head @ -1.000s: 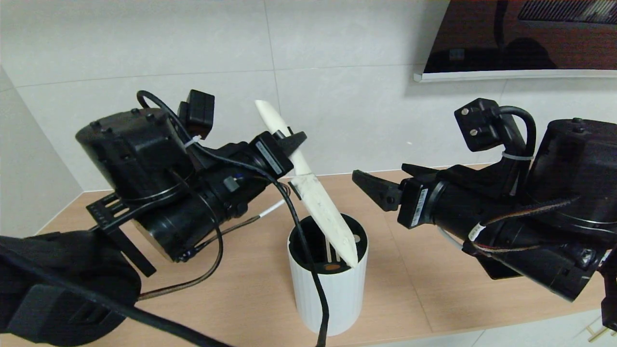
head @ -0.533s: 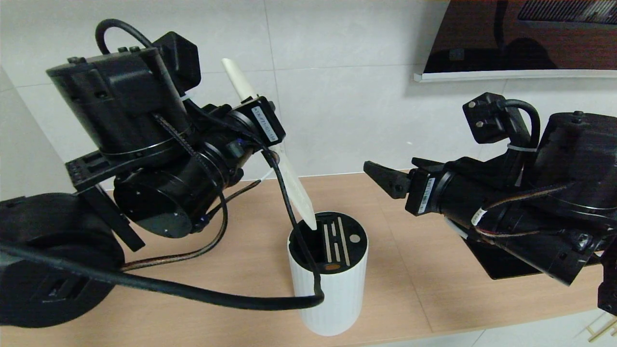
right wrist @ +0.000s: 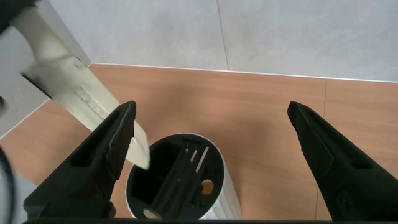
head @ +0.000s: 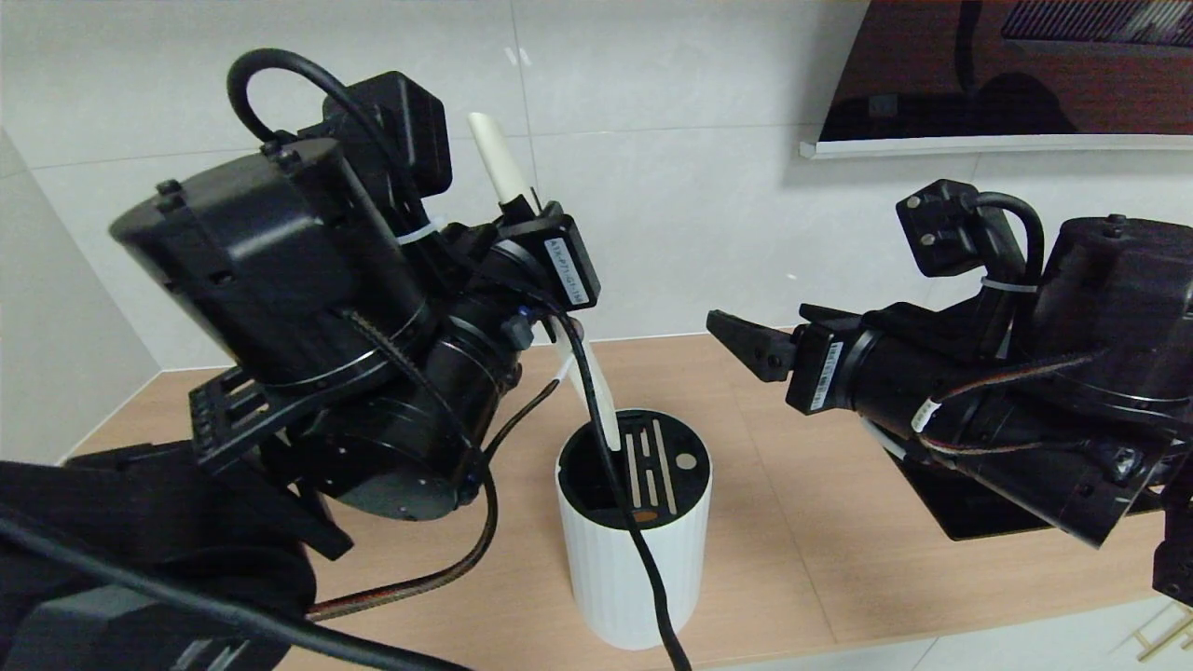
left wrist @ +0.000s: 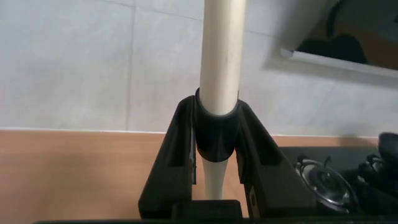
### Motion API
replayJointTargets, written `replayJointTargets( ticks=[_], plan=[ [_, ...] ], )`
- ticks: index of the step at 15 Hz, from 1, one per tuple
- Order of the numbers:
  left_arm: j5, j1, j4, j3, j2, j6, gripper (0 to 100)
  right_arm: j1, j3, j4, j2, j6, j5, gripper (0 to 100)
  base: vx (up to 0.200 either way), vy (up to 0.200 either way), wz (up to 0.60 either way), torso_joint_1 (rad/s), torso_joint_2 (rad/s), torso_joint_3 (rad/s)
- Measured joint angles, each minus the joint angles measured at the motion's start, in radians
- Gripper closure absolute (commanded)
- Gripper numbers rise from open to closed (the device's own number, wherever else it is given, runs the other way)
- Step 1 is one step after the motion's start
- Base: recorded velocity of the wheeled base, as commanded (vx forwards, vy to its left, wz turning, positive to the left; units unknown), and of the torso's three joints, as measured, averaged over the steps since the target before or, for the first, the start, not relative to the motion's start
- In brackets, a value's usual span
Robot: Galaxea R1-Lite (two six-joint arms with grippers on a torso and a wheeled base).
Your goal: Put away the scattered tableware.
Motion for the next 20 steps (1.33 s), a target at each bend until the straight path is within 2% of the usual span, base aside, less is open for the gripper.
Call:
replayJointTargets(
  ticks=[1,5,20],
  plan=[
    [0.002,-0.002,-0.019,0.009,0.015,0.014,100,0.0,0.0,0.0,0.0,0.0,0.0,0,0.0,0.0,0.0,0.0,0.0,0.0],
    [0.002,-0.004,-0.017,0.023,0.044,0.018,100,0.0,0.0,0.0,0.0,0.0,0.0,0,0.0,0.0,0.0,0.0,0.0,0.0],
    [-0.005,-0.006,-0.007,0.07,0.215,0.009,100,0.001,0.001,0.0,0.015,0.0,0.0,0,0.0,0.0,0.0,0.0,0.0,0.0]
  ],
)
